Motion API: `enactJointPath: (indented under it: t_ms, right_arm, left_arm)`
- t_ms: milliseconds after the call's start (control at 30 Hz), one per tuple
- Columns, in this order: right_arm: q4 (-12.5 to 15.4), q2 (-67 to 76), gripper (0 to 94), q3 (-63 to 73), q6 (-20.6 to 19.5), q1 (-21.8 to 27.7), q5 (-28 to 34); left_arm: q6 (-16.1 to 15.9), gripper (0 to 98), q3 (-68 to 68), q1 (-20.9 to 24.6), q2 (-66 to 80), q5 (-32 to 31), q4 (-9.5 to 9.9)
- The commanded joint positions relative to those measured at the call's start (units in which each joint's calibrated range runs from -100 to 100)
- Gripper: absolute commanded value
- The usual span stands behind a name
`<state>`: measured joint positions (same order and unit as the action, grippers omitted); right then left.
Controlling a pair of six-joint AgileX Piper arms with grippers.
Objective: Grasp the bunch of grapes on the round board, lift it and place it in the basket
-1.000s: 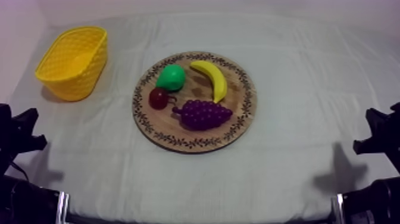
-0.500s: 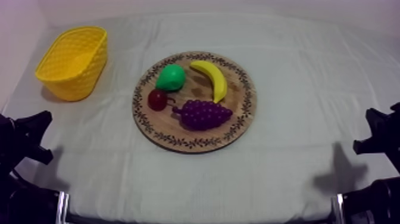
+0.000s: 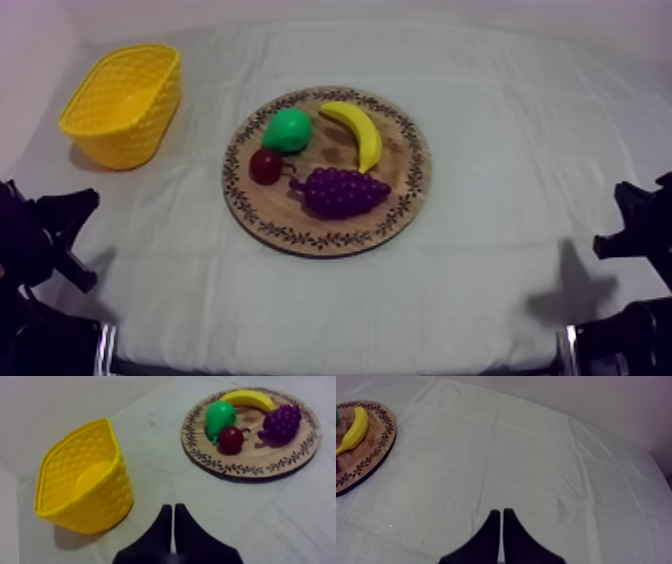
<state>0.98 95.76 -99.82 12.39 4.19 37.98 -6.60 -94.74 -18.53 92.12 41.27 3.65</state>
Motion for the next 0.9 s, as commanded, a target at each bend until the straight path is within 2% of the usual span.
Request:
enactJointPath:
  t_ms: [0, 167, 533, 700, 867]
  right_arm:
    - [-0.03, 0.00, 0.3, 0.04, 0.00, 0.02, 0.00]
    - [-0.03, 0.00, 0.3, 0.04, 0.02, 0.02, 0.00]
    - [-0.03, 0.00, 0.3, 0.04, 0.03, 0.02, 0.00]
    - [-0.03, 0.00, 0.3, 0.04, 0.04, 0.02, 0.00]
    - [-0.03, 0.00, 0.3, 0.04, 0.04, 0.02, 0.00]
  left_arm:
    - [-0.14, 0.0, 1.18, -0.91, -4.24, -0.01, 0.05]
    - [-0.62, 0.0, 6.55, -2.28, -13.14, 1.05, -0.84]
    - [-5.93, 0.0, 20.54, -6.95, -34.37, 3.41, -6.18]
    - [-7.56, 0.0, 30.62, -9.39, -44.72, 7.94, -7.31]
    - [-8.07, 0.0, 40.66, -11.80, -54.51, 14.03, -7.55]
